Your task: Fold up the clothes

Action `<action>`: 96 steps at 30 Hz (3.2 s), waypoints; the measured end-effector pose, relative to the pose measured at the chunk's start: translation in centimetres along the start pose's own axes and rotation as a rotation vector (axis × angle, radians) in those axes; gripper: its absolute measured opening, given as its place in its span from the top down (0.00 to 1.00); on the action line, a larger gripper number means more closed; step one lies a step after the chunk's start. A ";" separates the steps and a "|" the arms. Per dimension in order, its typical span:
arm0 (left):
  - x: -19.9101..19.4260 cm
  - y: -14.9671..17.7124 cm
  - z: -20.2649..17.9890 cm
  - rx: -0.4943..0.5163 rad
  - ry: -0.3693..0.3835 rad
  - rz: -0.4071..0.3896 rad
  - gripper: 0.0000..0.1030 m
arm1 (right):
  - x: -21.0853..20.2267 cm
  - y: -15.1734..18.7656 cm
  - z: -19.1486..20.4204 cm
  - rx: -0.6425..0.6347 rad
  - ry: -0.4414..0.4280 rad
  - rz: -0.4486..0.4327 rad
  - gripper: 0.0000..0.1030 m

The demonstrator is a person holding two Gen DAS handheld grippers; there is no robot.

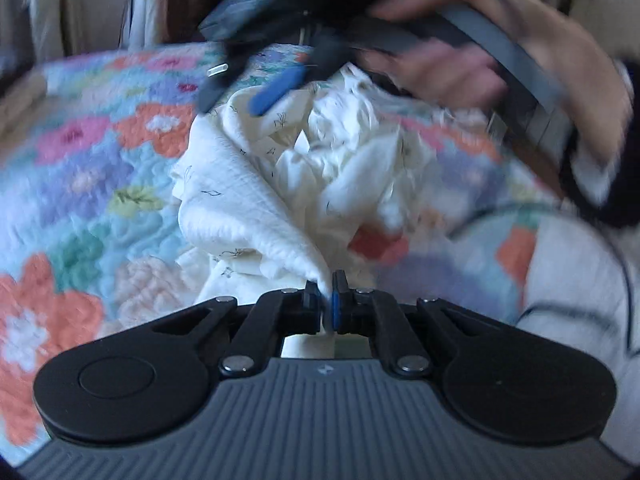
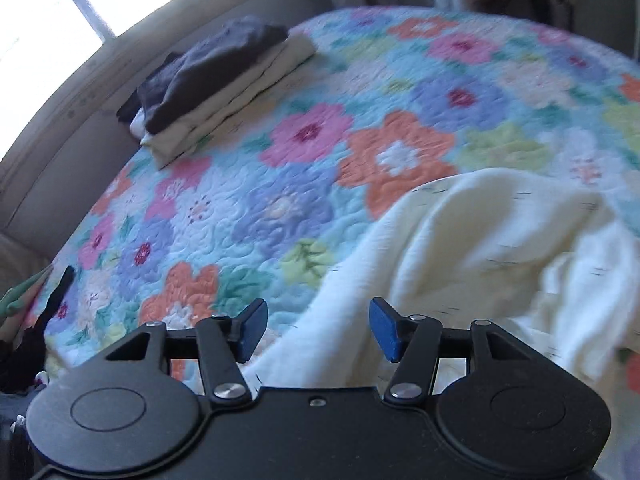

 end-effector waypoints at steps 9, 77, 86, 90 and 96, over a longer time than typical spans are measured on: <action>-0.8 0.3 1.9 -0.071 -0.008 -0.002 0.96 | 10.5 -3.1 0.3 -0.259 0.295 0.158 0.26; -9.9 8.4 27.0 -0.499 -0.775 0.095 0.38 | 6.8 9.6 0.5 -0.054 0.072 -0.068 0.37; -9.9 10.2 28.6 -0.569 -0.747 0.095 0.38 | 8.4 9.2 1.1 -0.041 0.028 -0.137 0.37; -9.5 10.5 28.9 -0.597 -0.733 0.086 0.38 | 8.3 9.4 0.8 -0.027 -0.017 -0.137 0.37; -8.9 10.7 28.7 -0.580 -0.743 0.123 0.38 | 8.5 9.3 1.2 -0.014 -0.069 -0.107 0.37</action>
Point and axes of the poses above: each gripper's, at about its wrist camera, not at the fingertips, and x roughly the way its jaws point, z to its left, y to its underside, the point moved 5 cm from there along x, roughly the way its jaws point, and after that the axes turned 3 degrees about z, right-handed, at the moved point
